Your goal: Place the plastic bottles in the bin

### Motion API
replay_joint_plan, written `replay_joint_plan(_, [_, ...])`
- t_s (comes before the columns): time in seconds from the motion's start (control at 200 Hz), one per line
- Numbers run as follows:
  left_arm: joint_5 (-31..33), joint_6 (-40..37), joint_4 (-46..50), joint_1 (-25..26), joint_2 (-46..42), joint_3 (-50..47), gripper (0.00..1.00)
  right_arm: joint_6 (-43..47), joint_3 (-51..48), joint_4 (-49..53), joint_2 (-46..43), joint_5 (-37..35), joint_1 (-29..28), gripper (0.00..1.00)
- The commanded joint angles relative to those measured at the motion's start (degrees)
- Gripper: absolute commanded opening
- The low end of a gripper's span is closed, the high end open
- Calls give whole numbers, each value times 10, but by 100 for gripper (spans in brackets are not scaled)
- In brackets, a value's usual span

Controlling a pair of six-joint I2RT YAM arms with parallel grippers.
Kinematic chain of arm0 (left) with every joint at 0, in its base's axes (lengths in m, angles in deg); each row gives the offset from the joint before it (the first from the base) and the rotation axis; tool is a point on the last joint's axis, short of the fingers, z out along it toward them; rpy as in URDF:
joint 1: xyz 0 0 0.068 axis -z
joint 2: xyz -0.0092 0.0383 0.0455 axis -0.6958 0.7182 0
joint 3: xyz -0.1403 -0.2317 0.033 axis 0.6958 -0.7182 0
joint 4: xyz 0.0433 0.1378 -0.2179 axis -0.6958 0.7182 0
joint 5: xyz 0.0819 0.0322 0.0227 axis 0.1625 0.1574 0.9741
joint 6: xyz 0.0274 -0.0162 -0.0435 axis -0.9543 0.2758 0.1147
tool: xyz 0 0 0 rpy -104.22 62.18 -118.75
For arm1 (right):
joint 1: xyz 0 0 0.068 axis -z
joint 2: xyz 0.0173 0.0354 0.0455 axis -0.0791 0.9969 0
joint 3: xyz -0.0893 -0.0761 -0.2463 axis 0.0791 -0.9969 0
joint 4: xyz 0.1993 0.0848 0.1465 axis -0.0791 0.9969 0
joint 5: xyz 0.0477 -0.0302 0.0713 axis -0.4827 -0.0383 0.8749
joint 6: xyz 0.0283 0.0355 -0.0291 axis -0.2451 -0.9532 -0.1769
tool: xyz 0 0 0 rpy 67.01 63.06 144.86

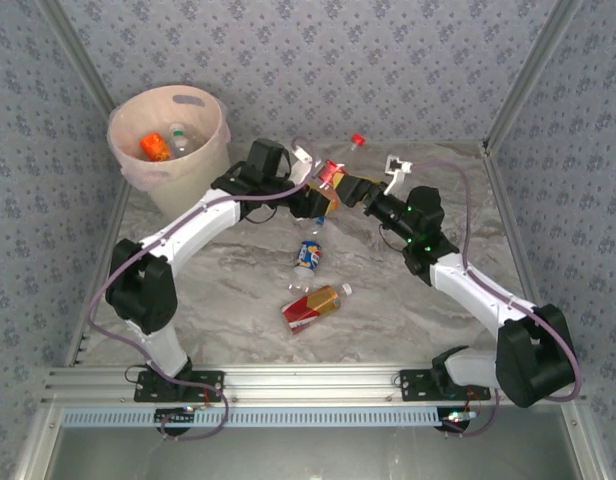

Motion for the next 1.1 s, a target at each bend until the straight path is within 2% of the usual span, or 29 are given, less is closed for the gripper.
replay_joint_plan(0.0, [-13,20,-35,-2,-13,-19,47,2,-6,-45,-11,41,10,100])
replay_joint_plan(0.205, [14,64,-71,-34,-61,-42,47,-4,-22,-59,-19,25,32,100])
replay_joint_plan(0.365, [117,86,-62,-61,-120,-20,48,26,-46,-40,-34,-21,43,100])
replay_joint_plan(0.57, [289,51,-141,-72,-179,-12,51,28,-50,-30,-36,-38,45,100])
replay_joint_plan(0.709, [369,45,-192,-108,-178,-1,52,27,-51,-24,-42,-39,44,100])
replay_joint_plan(0.949, [401,28,-231,-199,-147,29,52,41,-59,-2,-63,-53,46,100])
replay_joint_plan(1.034, [454,22,-272,-221,-131,22,53,42,-61,-2,-64,-58,45,100])
replay_joint_plan(1.099, [456,25,-290,-239,-113,26,54,42,-61,-4,-61,-58,45,100])
